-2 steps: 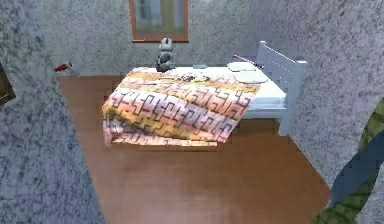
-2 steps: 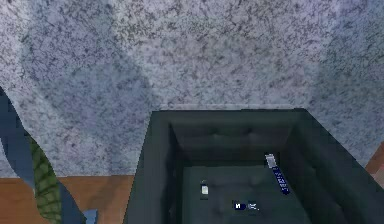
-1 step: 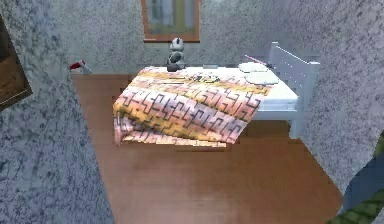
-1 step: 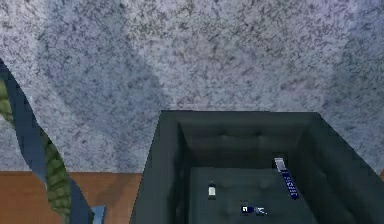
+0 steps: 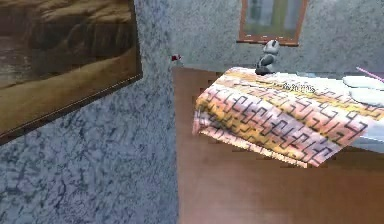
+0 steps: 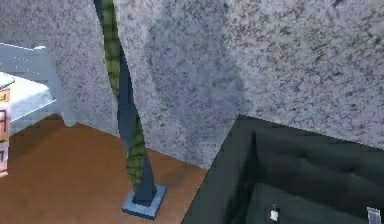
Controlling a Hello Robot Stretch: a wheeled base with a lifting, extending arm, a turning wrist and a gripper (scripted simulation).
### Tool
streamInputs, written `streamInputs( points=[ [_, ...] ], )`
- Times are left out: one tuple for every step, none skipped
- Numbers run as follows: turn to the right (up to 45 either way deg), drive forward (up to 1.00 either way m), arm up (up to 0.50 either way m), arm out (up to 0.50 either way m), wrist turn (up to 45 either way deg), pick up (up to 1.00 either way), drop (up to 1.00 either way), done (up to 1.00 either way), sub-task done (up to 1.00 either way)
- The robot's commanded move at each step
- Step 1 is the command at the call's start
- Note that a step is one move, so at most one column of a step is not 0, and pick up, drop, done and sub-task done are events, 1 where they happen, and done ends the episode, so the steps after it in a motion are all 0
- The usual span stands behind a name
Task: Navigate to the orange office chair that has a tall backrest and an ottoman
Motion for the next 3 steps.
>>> streamInputs(
  points=[
    [0.0, 0.3, 0.0, 0.0, 0.0, 0.0, 0.0, 0.0, 0.0],
    [30.0, 0.0, 0.0, 0.0, 0.0, 0.0, 0.0, 0.0, 0.0],
    [0.0, 0.8, 0.0, 0.0, 0.0, 0.0, 0.0, 0.0, 0.0]
  ],
)
